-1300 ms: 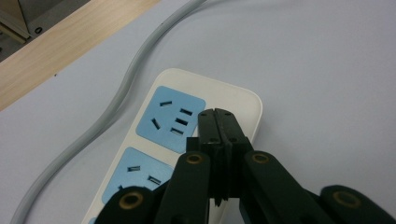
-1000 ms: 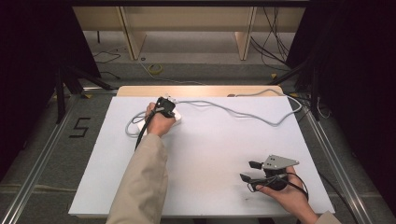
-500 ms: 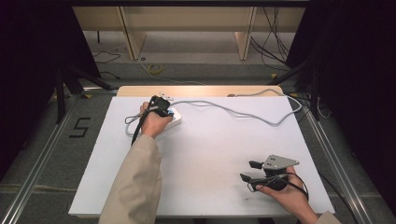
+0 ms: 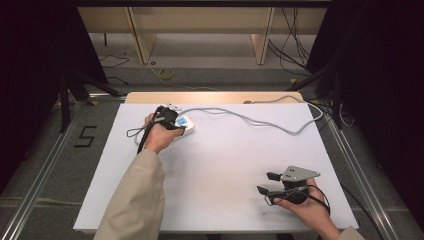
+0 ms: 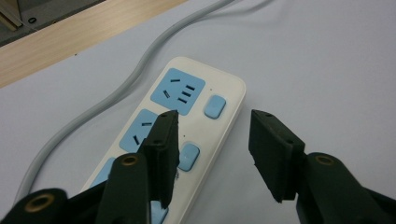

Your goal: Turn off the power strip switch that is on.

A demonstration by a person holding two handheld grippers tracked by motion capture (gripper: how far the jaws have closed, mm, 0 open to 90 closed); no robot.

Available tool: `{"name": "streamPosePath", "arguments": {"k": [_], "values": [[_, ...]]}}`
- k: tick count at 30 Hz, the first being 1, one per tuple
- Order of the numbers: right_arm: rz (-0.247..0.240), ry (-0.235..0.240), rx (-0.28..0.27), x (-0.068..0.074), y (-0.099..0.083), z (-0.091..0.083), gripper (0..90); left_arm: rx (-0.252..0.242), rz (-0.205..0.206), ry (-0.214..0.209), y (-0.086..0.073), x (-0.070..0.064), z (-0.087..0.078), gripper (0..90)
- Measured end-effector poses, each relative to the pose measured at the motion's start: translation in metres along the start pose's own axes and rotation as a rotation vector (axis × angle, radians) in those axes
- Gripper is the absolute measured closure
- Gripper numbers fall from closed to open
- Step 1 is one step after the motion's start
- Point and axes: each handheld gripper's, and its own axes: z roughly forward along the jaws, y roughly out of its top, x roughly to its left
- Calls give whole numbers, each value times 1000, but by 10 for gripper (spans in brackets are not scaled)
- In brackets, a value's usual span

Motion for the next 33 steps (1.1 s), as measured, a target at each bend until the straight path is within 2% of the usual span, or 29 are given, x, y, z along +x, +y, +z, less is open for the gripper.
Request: {"name": "streamPosePath", "arguments": {"k": [4, 6, 9, 15, 19, 24, 27, 33], "values": [[2, 1, -2, 0, 0, 0, 379, -5, -14, -21, -5, -3, -7, 465], [2, 0, -1, 0, 0, 0, 379, 5, -1, -21, -6, -4, -12, 444], [3, 0, -2, 0, 0, 0, 378, -19, -18, -40, -9, -7, -19, 424], [1, 1, 3, 0, 0, 0, 378, -30, 3, -66, -16, -12, -30, 389], [5, 0, -2, 0, 0, 0, 378, -30, 36, -78, -23, -17, -36, 370], [5, -1, -2, 0, 0, 0, 378, -41, 52, -97, -30, -24, -44, 348], [3, -1, -2, 0, 0, 0, 377, -39, 93, -100, -34, -28, -49, 337], [2, 1, 4, 0, 0, 0, 378, -57, 129, -114, -43, -36, -59, 326]]}}
